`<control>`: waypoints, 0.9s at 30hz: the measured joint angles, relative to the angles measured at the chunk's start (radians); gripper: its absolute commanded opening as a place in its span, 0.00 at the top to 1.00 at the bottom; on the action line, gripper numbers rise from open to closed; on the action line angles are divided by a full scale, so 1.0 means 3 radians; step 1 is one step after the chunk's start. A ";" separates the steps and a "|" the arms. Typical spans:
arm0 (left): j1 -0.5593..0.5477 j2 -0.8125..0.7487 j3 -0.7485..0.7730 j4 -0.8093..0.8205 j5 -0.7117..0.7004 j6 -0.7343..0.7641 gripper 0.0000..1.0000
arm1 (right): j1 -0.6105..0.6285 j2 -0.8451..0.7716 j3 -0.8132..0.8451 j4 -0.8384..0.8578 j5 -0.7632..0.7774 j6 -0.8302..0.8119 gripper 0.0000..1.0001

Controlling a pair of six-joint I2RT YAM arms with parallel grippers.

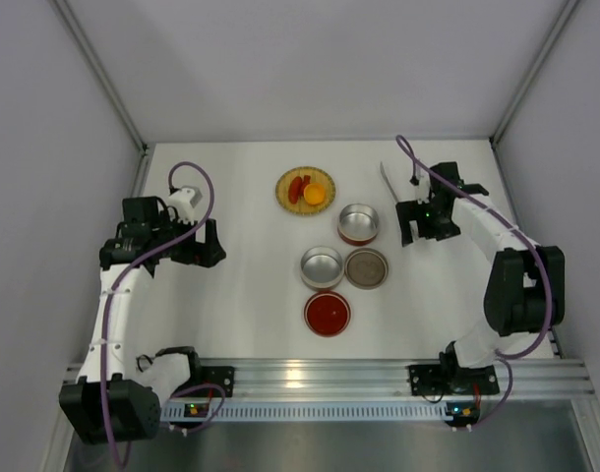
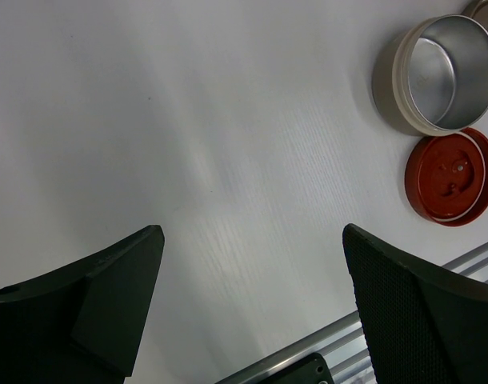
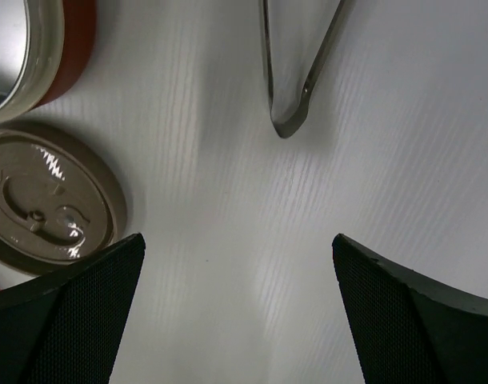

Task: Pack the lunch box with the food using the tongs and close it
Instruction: Pick up the clamp at the center of the board.

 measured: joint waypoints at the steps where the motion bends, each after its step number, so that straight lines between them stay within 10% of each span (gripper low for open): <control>1: 0.0000 0.0006 0.0000 0.0000 0.0001 0.0000 0.02 | 0.0000 0.0103 0.0053 0.0029 0.0018 0.0015 0.01; 27: 0.0000 0.0343 0.0003 0.0001 0.0123 -0.0034 0.02 | 0.0211 0.1841 0.1504 0.0629 0.0604 0.0112 0.07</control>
